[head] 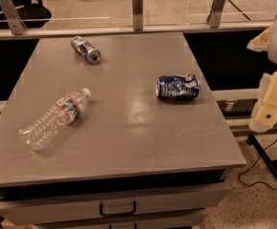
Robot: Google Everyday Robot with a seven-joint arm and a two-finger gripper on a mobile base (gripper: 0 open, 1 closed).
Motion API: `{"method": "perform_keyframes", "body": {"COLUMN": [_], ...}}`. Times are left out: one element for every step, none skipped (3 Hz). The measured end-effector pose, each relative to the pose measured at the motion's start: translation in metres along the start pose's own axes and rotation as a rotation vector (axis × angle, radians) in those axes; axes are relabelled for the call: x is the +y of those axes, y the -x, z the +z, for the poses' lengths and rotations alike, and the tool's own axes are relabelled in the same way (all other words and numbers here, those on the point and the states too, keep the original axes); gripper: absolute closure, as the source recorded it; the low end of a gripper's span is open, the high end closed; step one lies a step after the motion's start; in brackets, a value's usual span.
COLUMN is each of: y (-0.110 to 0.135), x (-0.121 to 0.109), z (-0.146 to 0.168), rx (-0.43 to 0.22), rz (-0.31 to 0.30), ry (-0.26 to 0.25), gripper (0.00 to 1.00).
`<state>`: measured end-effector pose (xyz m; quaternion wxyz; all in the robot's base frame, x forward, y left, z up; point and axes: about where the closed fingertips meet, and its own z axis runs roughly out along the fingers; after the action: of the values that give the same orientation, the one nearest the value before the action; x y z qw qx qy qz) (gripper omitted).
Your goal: Pick pepsi can
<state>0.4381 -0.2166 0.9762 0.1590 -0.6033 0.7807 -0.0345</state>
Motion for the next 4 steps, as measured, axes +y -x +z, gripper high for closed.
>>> {"method": "perform_keyframes", "body": {"y": [0.000,0.014,0.037,0.058], "x": [0.000,-0.005,-0.022,-0.044], "z": [0.000,0.022,0.071,0.115], "rx": [0.000,-0.064,-0.149,-0.227], "rz": [0.000,-0.011,-0.022,-0.011], "ry": [0.000,0.008,0.037,0.061], "gripper": [0.00,0.00,0.00,0.00]}}
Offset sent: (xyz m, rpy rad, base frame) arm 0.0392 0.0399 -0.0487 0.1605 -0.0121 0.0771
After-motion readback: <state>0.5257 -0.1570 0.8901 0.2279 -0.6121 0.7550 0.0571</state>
